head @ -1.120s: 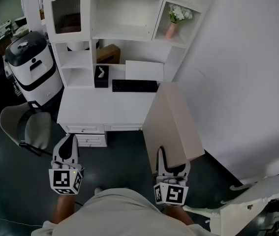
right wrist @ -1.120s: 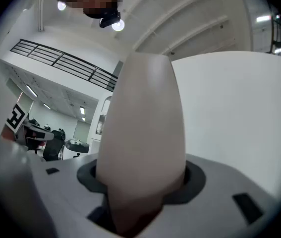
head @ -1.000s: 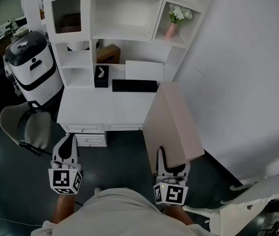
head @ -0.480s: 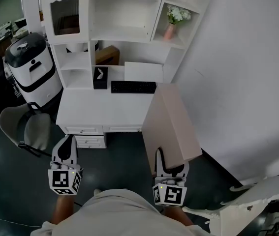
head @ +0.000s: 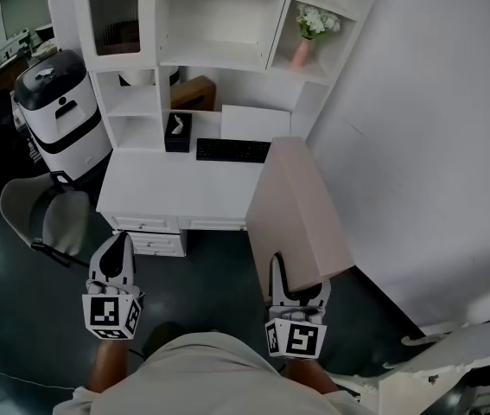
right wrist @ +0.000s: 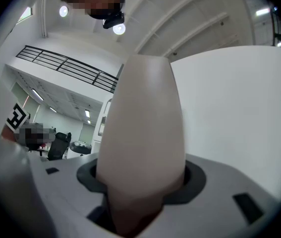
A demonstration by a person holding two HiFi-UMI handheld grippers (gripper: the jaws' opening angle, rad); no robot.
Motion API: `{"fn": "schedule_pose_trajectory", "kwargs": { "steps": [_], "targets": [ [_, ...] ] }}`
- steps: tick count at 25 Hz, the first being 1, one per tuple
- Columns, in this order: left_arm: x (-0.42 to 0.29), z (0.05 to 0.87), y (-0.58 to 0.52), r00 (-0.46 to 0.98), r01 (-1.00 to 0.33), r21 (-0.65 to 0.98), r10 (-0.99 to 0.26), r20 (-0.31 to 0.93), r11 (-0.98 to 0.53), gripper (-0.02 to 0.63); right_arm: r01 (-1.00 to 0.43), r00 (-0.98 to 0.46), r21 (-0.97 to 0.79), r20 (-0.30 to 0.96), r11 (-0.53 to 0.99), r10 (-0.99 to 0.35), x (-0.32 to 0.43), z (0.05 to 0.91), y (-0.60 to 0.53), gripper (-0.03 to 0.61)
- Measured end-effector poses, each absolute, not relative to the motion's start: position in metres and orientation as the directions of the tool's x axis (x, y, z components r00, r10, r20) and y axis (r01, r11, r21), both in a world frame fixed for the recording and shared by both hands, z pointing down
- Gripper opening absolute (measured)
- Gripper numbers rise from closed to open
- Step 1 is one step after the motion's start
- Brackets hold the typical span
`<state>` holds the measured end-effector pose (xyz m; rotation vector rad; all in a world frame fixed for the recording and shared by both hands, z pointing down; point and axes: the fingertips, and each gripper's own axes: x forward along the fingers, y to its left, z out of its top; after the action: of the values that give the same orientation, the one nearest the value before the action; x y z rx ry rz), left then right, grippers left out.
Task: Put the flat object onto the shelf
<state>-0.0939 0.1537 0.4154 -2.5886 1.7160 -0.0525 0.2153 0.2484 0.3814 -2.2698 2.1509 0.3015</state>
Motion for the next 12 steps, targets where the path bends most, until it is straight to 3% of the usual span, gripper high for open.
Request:
{"fn": "schedule_pose_trajectory", "kwargs": {
  "steps": [12],
  "targets": [
    [-0.088, 0.428, 0.127, 0.371, -0.928, -0.037, -0.928, 0.023, -0.372, 0.0, -0.989, 0.032, 0.135, -0.144, -0.052, -0.989, 0.224, 0.382, 0.21, 0.275]
  ]
}}
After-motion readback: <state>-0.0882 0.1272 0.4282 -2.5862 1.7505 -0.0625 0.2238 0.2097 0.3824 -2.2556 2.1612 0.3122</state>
